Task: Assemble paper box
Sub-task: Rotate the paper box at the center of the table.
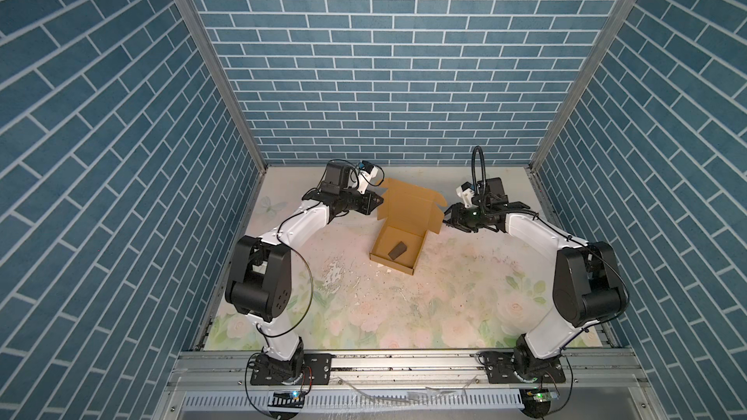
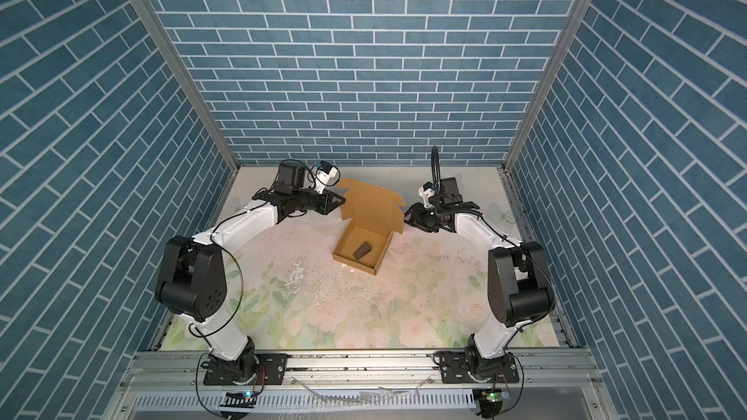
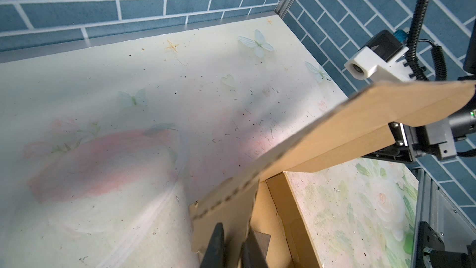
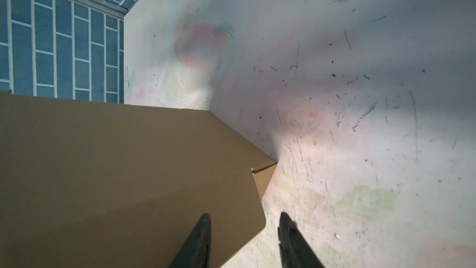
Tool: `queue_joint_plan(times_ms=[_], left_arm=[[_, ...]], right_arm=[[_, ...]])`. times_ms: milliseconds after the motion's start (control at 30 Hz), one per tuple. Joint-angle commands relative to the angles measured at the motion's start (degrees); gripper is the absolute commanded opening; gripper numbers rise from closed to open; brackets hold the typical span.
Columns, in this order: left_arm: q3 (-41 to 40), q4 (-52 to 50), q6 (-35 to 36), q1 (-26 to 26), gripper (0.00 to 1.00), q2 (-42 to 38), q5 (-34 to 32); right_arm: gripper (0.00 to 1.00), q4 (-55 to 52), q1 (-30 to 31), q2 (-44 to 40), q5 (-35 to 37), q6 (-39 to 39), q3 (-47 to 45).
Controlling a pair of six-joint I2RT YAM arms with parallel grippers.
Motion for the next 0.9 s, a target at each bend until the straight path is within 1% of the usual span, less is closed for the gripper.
queue_joint_plan(times_ms=[0, 67, 167, 300, 433, 533, 633, 767, 867], left_arm=[[0.49, 0.83, -1.09, -0.53, 0.13, 0.01, 1.80], [0.21, 1.26, -1.41, -0.54, 0.13, 0.00, 1.90], [-0.16, 1.47, -1.13, -0.84, 0.10, 0.46, 0.26], [-0.29, 2.55, -3.10, -1.07, 0.08, 0.51, 1.84], [0.08, 3.10, -4.21, -1.73, 0.07, 0.82, 1.61], [0.55, 3.63, -4.65, -1.95, 0.06, 1.07, 2.64], [1.90, 3.08, -3.37, -2.03, 0.07, 2.09, 1.82], [3.99, 1.51, -1.21, -2.21, 0.07, 2.77, 1.69], [5.54, 0.68, 0.53, -2.21, 0.07, 3.90, 1.79]], right_arm=[[0.44, -4.15, 0.26, -2.58, 1.08, -3.14, -0.70], [0.44, -4.78, 0.31, -3.37, 1.36, -3.64, -1.17], [0.44, -3.61, 0.25, -4.47, 1.14, -2.72, -2.24], [0.44, -2.59, 0.49, -4.69, -0.51, -0.98, -2.12], [0.44, 0.29, 0.71, -5.71, -1.69, 1.02, -3.74], [0.44, -0.65, 0.90, -5.56, -1.97, 0.86, -3.61], [0.44, 0.43, 1.30, -6.32, -1.87, 1.03, -4.37], [0.44, -0.13, 1.81, -6.67, -1.92, 0.26, -3.19], [0.44, 2.01, 2.57, -8.18, -1.78, -0.62, -4.20]])
